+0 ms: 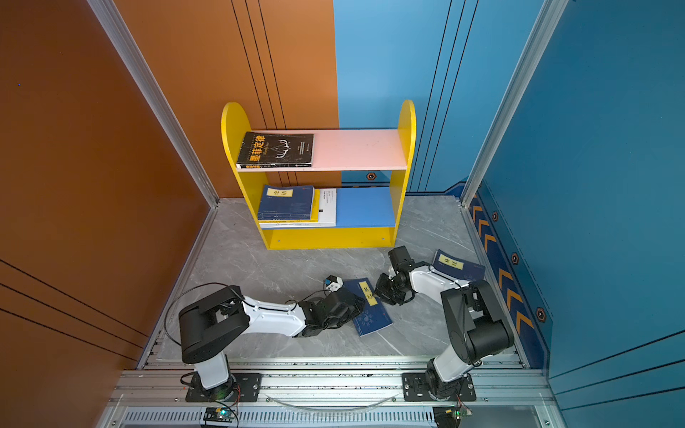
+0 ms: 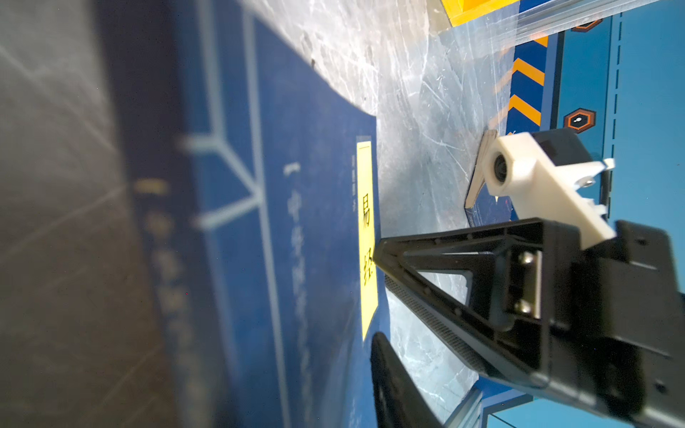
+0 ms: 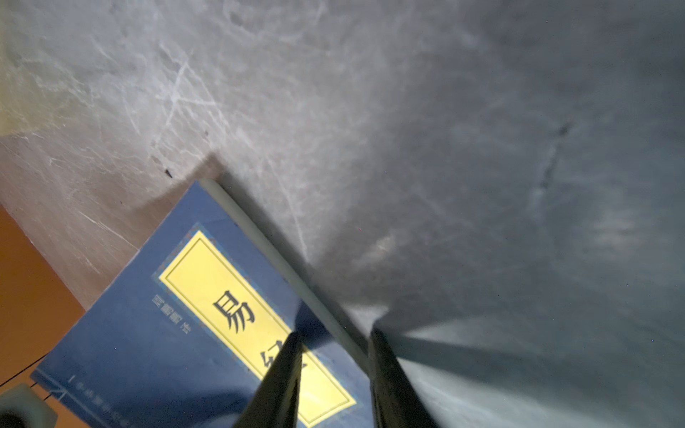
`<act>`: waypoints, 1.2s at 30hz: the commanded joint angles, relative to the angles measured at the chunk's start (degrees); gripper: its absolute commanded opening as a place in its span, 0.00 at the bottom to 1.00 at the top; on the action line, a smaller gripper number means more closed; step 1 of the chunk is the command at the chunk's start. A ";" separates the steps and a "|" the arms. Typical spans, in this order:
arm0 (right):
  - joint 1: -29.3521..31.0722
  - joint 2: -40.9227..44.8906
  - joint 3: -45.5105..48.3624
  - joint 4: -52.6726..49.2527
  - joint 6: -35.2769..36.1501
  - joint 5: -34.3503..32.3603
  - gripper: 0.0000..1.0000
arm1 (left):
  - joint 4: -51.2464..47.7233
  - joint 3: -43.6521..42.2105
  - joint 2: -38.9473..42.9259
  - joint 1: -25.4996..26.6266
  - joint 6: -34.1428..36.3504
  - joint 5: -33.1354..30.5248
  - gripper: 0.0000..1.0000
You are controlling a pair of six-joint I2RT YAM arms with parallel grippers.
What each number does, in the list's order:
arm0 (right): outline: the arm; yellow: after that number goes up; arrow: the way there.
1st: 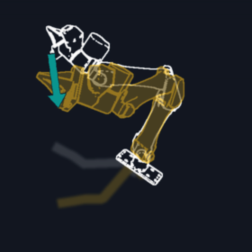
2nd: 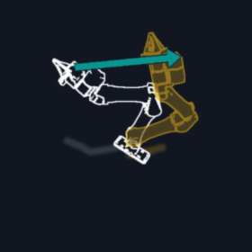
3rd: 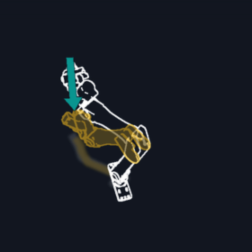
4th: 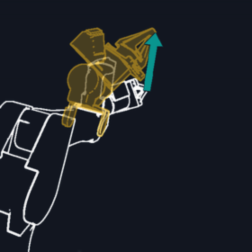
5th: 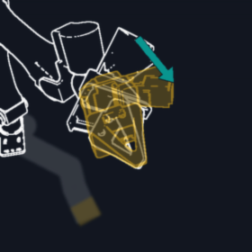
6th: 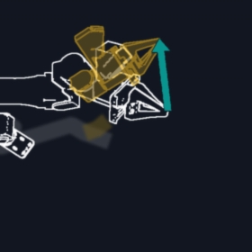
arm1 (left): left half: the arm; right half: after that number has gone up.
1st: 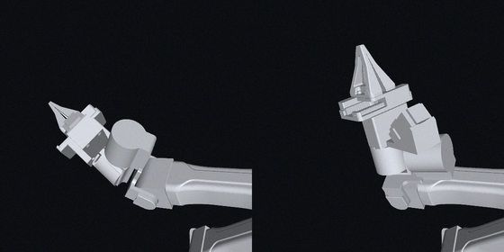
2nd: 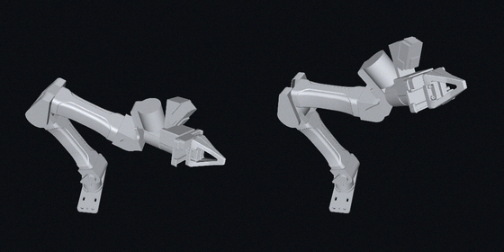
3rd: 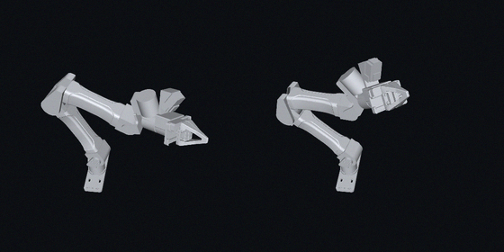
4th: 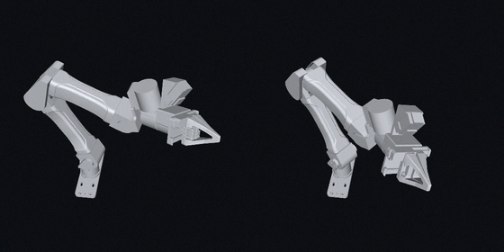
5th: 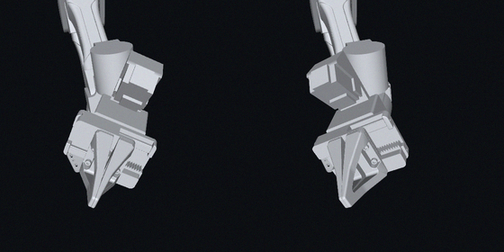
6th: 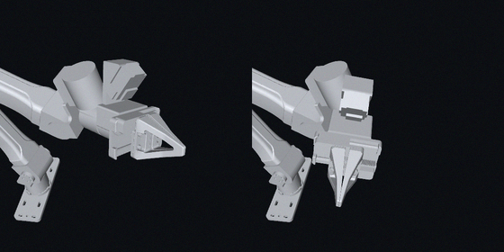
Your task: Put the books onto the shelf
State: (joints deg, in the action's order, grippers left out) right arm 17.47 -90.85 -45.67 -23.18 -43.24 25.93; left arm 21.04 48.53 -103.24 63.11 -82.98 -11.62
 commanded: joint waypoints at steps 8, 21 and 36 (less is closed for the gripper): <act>0.48 1.25 2.37 1.47 -3.90 3.01 0.33 | 1.55 -1.29 3.04 0.16 1.23 -2.12 0.35; 1.38 3.48 0.47 0.57 -6.38 4.21 0.34 | -3.27 -1.64 6.18 0.29 2.64 -3.97 0.31; 2.27 6.35 -0.44 0.85 -8.81 3.91 0.43 | -14.54 0.06 10.08 0.13 5.93 -6.02 0.28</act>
State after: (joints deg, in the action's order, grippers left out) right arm 19.42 -85.89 -44.60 -21.43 -51.13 29.82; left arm 9.52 47.46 -95.00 63.11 -78.91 -15.68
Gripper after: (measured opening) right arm 0.424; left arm 0.284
